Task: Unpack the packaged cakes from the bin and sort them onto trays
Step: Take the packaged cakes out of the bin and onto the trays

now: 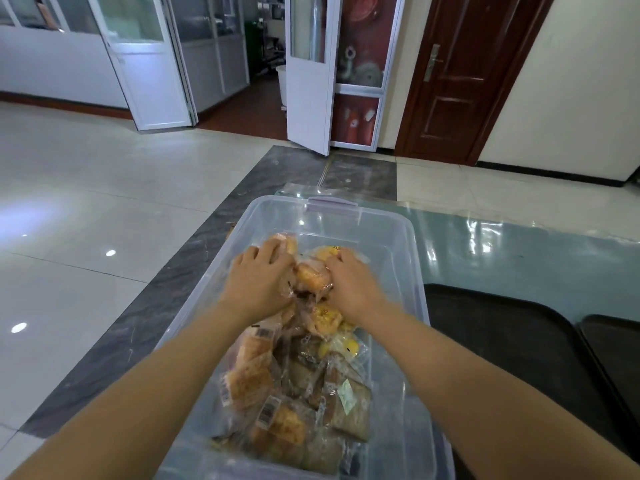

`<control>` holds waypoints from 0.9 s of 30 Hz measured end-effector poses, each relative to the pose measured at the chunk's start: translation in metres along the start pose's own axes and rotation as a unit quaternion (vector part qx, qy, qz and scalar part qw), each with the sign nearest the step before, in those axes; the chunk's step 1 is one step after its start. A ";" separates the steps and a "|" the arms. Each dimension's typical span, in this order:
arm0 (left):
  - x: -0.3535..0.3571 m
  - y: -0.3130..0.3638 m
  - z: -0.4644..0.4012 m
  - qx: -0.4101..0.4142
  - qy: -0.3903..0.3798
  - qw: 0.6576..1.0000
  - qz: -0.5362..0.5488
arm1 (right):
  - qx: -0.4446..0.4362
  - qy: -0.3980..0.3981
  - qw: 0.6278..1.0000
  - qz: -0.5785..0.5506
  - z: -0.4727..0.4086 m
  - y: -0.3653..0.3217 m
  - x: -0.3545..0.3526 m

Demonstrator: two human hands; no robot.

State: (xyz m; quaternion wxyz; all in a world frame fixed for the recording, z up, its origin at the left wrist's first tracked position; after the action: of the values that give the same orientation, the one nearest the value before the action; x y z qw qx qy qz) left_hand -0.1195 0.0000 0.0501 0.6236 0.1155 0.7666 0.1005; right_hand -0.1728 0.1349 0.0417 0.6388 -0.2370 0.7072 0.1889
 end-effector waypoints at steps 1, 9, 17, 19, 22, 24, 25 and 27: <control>-0.010 0.006 0.003 0.010 0.016 1.000 0.004 | -0.010 0.018 1.000 0.002 0.004 0.000 -0.011; -0.073 0.085 0.016 0.066 0.110 0.992 0.017 | -0.003 0.137 0.990 -0.015 0.052 0.042 -0.094; -0.054 0.242 0.008 0.156 0.097 0.982 0.054 | 0.068 0.179 0.981 0.027 0.158 0.158 -0.148; -0.033 0.285 0.004 0.176 0.085 0.980 0.042 | 0.101 0.179 0.978 0.041 0.189 0.193 -0.145; 0.013 0.339 0.003 0.182 0.042 0.982 0.024 | 0.141 0.158 0.977 0.032 0.235 0.240 -0.123; 0.051 0.365 0.008 0.176 0.004 0.984 0.021 | 0.168 0.120 0.978 0.017 0.263 0.268 -0.095; 0.073 0.374 0.013 0.172 -0.016 0.985 0.024 | 0.180 0.097 0.979 0.015 0.276 0.281 -0.077; 0.117 0.387 0.026 0.163 -0.062 0.984 0.032 | 0.201 0.051 0.978 0.015 0.303 0.300 -0.039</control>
State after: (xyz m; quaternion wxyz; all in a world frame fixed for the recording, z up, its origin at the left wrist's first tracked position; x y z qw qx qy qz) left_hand -0.0965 0.4047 0.0510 0.6395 0.2459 0.7283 -0.0132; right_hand -0.0965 0.5559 0.0357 0.6339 -0.1026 0.7656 0.0399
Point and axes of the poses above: each hand's wrist, its own z-axis away from the middle knuckle, its own x-axis out of the palm, y = z × x, the point moved 7 cm from there along -z, towards the middle knuckle, and after that the axes turned 15 degrees about z, right-handed, at the moved point
